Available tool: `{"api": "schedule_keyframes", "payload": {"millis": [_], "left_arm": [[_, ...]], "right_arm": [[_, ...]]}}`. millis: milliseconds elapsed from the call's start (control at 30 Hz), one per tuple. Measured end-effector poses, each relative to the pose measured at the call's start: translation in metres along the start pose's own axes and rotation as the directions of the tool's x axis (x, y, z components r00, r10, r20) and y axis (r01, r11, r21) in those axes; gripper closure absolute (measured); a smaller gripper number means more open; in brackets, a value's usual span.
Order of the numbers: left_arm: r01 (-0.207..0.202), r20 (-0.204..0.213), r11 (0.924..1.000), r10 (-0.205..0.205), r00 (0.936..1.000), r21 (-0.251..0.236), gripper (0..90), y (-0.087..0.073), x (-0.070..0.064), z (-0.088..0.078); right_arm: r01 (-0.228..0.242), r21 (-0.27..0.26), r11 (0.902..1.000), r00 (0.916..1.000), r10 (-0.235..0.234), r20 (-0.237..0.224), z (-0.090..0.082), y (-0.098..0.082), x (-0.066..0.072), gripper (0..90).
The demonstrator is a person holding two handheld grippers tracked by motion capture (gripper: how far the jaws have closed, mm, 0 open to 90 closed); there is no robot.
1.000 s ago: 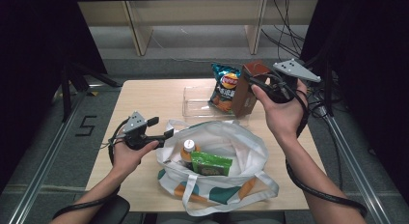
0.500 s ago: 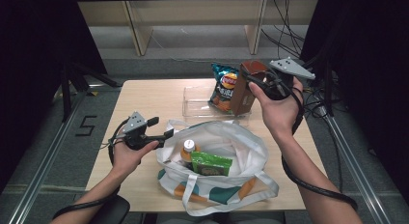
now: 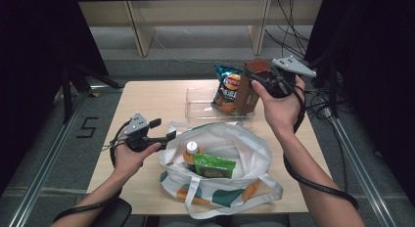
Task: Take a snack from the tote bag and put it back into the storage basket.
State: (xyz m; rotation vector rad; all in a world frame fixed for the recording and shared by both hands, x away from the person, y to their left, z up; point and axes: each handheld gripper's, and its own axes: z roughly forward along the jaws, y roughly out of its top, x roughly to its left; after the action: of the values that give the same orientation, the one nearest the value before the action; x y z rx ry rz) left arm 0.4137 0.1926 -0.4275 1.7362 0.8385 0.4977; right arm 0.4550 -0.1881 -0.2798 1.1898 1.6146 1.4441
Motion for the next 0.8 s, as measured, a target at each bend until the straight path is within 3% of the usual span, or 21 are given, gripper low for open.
{"api": "schedule_keyframes", "payload": {"millis": [133, 367, 533, 567, 600, 667, 800], "left_arm": [[0.005, 0.003, 1.0000, -0.005, 1.0000, 0.000, 21.4, -0.001, 0.000, 0.001], [0.007, 0.003, 1.0000, -0.007, 1.0000, -0.001, 21.4, 0.000, 0.000, 0.001], [0.006, 0.003, 1.0000, -0.006, 1.0000, -0.001, 21.4, 0.000, 0.000, 0.001], [0.007, 0.003, 1.0000, -0.007, 1.0000, -0.001, 21.4, 0.000, 0.000, 0.001], [0.008, 0.007, 1.0000, -0.008, 0.9999, -0.005, 21.4, -0.001, 0.000, 0.002], [0.008, 0.006, 1.0000, -0.008, 0.9999, -0.004, 21.4, -0.001, 0.000, 0.002], [0.007, 0.007, 1.0000, -0.007, 1.0000, -0.003, 21.3, -0.001, 0.000, 0.002]], "right_arm": [[0.018, -0.003, 0.9998, 0.9998, -0.018, 0.013, 0.004, 0.000, -0.003, 39.5], [0.005, 0.005, 1.0000, 0.9998, -0.005, 0.020, 0.008, 0.000, -0.004, 39.5], [0.031, 0.006, 0.9995, 0.9990, -0.031, 0.031, 0.015, -0.003, -0.006, 39.5], [0.031, 0.006, 0.9995, 0.9990, -0.031, 0.031, 0.015, -0.003, -0.006, 39.5], [-0.003, 0.019, 0.9998, 0.9995, 0.002, 0.033, 0.017, -0.005, -0.004, 39.5], [0.017, 0.018, 0.9997, 0.9990, -0.018, 0.040, 0.021, -0.006, -0.006, 39.5], [0.002, 0.029, 0.9996, 0.9986, -0.003, 0.054, 0.025, -0.008, -0.006, 39.5]]}}
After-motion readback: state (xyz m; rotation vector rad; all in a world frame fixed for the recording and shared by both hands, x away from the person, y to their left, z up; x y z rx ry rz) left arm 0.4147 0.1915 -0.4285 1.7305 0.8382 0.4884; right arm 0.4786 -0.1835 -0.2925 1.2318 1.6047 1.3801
